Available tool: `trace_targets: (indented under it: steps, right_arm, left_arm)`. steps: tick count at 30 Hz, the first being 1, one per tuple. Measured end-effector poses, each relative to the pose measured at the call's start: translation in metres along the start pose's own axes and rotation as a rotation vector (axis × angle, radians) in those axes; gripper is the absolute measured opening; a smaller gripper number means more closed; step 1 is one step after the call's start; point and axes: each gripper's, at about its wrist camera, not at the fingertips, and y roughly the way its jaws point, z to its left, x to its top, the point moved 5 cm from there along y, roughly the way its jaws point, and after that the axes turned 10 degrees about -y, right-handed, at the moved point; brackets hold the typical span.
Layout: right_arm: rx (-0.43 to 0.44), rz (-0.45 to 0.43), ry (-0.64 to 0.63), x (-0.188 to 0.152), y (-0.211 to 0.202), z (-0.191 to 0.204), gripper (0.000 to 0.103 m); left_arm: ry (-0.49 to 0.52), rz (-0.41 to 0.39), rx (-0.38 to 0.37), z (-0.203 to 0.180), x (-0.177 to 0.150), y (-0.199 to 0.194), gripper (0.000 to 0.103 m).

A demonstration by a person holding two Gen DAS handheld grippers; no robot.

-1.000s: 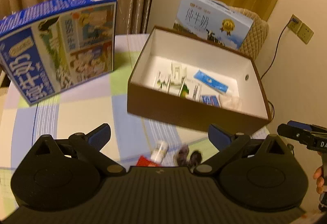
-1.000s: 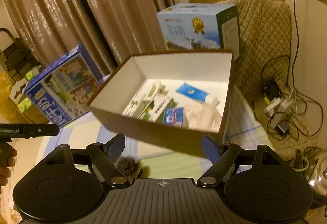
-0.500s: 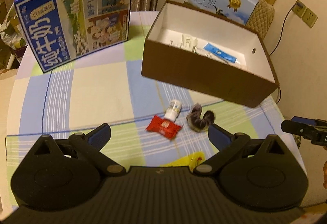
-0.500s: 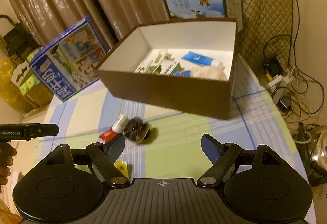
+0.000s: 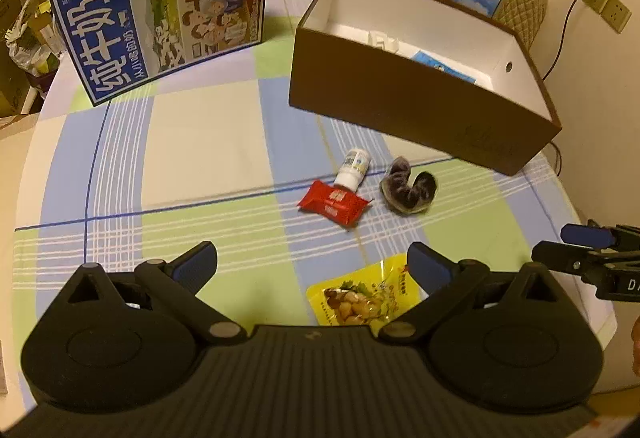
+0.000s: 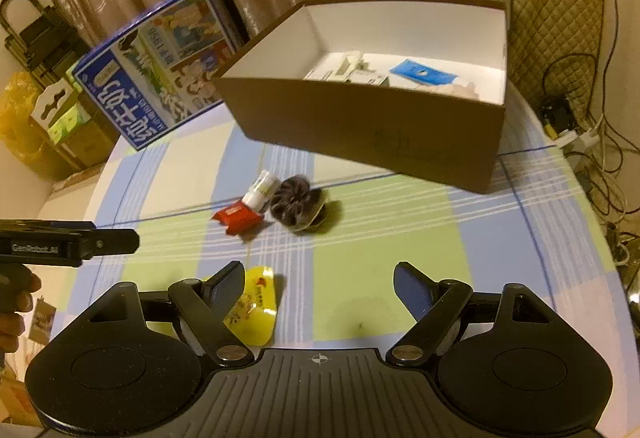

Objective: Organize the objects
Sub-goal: 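Move the right gripper down over the yellow snack bag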

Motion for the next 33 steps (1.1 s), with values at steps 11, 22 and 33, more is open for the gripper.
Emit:
trace_targets:
  steps: [11,22,33]
  right_arm:
    - [0.021,0.062,-0.003,-0.008,0.022,0.012,0.079]
    - [0.032,0.081,-0.035,-0.008,0.041,0.018,0.079]
    - [0.152,0.109,-0.272,-0.023,0.065,0.064,0.079]
  left_arm:
    - [0.018,0.032,0.005,0.0,-0.009,0.011,0.1]
    - [0.032,0.084,0.022,0.002,-0.016,0.031,0.1]
    - [-0.028,0.122,0.082,0.04,-0.021,0.039,0.1]
